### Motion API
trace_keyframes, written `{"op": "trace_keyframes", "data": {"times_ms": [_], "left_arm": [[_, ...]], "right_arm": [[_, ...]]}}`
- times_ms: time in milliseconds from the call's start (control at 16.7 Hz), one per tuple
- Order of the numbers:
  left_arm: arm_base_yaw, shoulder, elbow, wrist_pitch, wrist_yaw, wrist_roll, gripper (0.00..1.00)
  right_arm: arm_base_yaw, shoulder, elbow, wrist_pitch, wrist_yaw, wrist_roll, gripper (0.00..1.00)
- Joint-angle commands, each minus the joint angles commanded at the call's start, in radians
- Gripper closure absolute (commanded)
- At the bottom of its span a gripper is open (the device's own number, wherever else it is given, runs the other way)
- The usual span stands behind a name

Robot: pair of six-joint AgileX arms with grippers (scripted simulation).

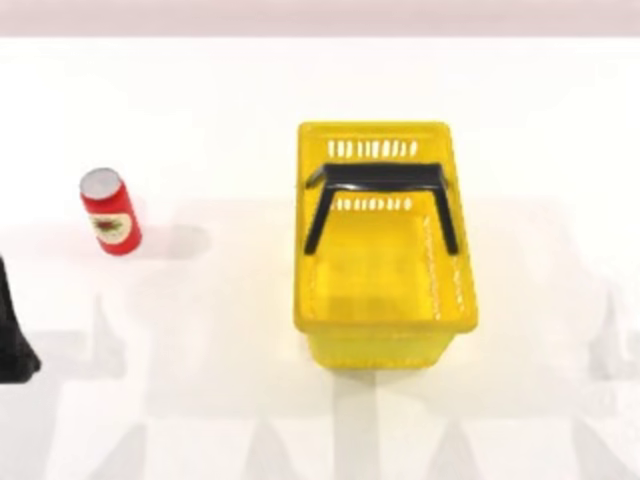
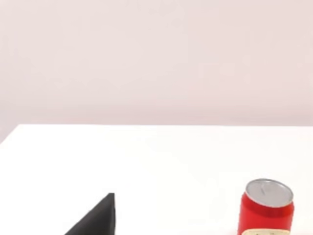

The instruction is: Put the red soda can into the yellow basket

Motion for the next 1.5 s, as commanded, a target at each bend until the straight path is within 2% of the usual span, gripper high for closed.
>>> {"op": "trace_keyframes", "data": {"times_ms": [240, 540, 1500], "left_arm": [[-0.007, 0.03, 0.03, -0.023, 0.004, 0.015, 0.0], [-0.039, 0.291, 0.275, -0.197, 0.016, 0.115, 0.0], [-0.118, 1.893, 1.633, -1.101, -0.001, 0.59, 0.0]], "right_arm": [[0.0, 0.0, 0.0, 0.0, 0.0, 0.0, 0.0], [0.0, 0.0, 0.0, 0.0, 0.0, 0.0, 0.0], [0.0, 0.0, 0.0, 0.0, 0.0, 0.0, 0.0]]}}
